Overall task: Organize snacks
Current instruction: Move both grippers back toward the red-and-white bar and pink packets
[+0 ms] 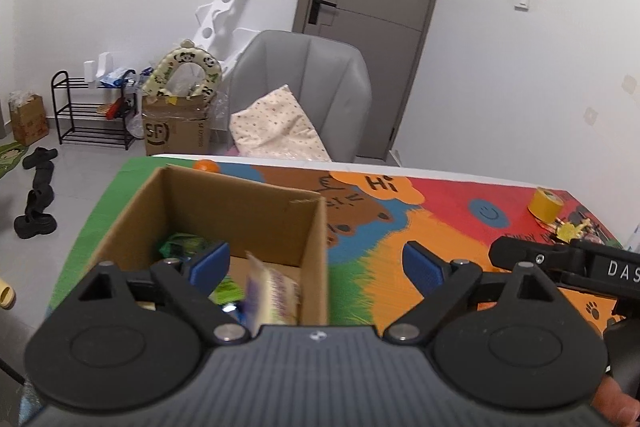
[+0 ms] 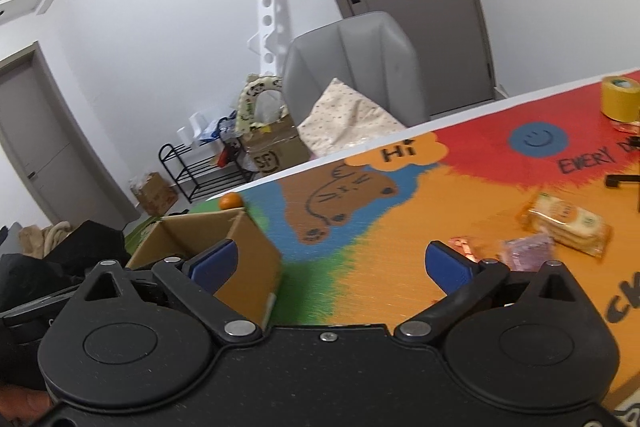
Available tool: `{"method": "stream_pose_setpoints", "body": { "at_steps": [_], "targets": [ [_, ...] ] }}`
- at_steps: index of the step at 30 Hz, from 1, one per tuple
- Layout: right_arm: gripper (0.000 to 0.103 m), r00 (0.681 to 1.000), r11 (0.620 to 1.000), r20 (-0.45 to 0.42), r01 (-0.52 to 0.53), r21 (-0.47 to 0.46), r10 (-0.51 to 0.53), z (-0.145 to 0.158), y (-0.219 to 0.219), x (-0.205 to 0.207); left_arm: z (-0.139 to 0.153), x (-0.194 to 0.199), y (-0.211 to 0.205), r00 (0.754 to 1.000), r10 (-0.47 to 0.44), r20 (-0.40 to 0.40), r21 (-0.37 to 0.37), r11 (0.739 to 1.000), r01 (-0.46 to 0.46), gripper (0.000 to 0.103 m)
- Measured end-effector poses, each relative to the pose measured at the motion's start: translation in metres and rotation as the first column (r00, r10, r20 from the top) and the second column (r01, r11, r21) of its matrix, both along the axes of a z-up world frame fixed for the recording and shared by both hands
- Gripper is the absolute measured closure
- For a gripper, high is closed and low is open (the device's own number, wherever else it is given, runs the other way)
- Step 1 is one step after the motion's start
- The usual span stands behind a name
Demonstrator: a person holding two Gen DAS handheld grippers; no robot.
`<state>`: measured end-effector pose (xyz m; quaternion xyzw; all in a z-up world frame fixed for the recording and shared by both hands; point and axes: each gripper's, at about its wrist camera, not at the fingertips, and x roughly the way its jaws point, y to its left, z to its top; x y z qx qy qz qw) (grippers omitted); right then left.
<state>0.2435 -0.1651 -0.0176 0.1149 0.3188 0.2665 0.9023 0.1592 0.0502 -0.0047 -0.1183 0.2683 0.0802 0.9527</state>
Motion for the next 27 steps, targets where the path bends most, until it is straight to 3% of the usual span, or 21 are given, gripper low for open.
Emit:
{"method": "stream_pose_setpoints", "body": {
  "at_steps": [27],
  "targets": [
    [0.000, 0.986, 0.986, -0.031, 0.166, -0.010, -0.166, -0.029, -0.102, 0.017, -0.020, 0.047, -0.083, 0.986, -0.155, -0.057, -0.017, 0.988, 0.154, 0.011]
  ]
}}
